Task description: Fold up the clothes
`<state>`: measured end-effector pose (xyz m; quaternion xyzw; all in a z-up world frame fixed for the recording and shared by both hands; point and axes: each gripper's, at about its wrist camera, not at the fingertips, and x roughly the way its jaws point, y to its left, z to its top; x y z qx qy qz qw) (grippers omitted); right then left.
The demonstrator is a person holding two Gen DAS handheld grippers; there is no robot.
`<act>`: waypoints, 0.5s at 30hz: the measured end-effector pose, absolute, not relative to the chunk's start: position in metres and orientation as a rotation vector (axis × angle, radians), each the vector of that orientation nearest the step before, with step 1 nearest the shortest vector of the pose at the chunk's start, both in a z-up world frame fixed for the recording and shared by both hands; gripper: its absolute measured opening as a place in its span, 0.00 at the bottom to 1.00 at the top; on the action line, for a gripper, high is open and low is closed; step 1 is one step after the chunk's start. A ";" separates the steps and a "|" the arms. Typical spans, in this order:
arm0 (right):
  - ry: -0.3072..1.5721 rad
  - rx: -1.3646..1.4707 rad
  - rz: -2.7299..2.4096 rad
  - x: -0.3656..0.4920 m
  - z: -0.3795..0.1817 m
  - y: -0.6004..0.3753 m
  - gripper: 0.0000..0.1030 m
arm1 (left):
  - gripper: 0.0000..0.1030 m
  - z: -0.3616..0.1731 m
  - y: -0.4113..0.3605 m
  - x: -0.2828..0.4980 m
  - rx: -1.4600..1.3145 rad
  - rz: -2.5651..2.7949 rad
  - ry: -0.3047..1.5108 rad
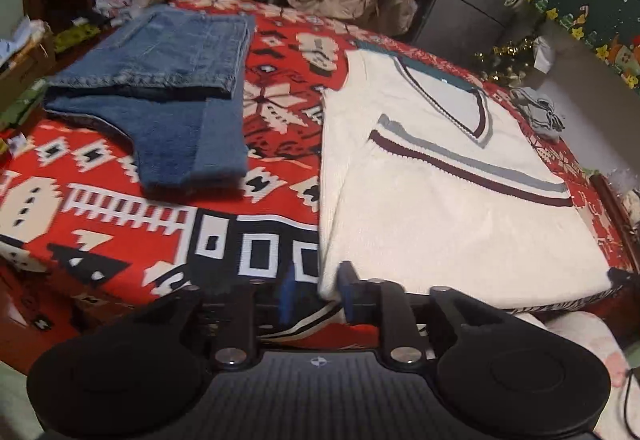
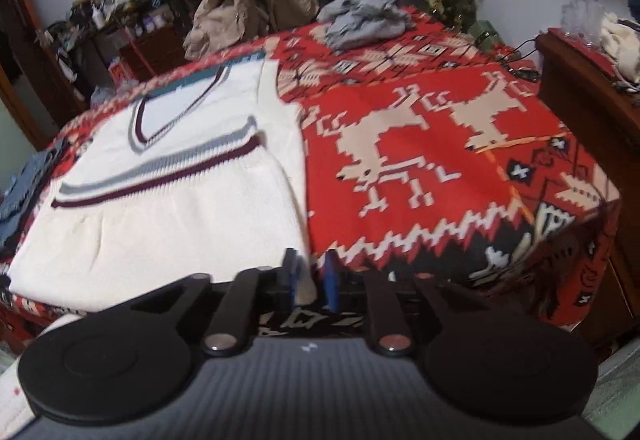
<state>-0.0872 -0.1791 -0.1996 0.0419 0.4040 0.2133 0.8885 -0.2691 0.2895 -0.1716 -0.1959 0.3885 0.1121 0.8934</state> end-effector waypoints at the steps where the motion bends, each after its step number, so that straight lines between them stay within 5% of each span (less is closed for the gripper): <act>1: 0.832 0.078 0.439 -0.090 -0.196 -0.180 0.25 | 0.27 -0.168 0.287 -0.271 -0.402 0.229 0.792; 10: 0.686 -0.076 0.526 -0.127 -0.154 -0.138 0.28 | 0.27 -0.137 0.230 -0.250 -0.325 0.057 0.637; 12: 0.687 -0.075 0.593 -0.133 -0.151 -0.115 0.25 | 0.14 -0.138 0.208 -0.233 -0.290 -0.016 0.628; 15: 0.697 -0.108 0.669 -0.141 -0.153 -0.076 0.13 | 0.07 -0.153 0.172 -0.204 -0.243 -0.113 0.663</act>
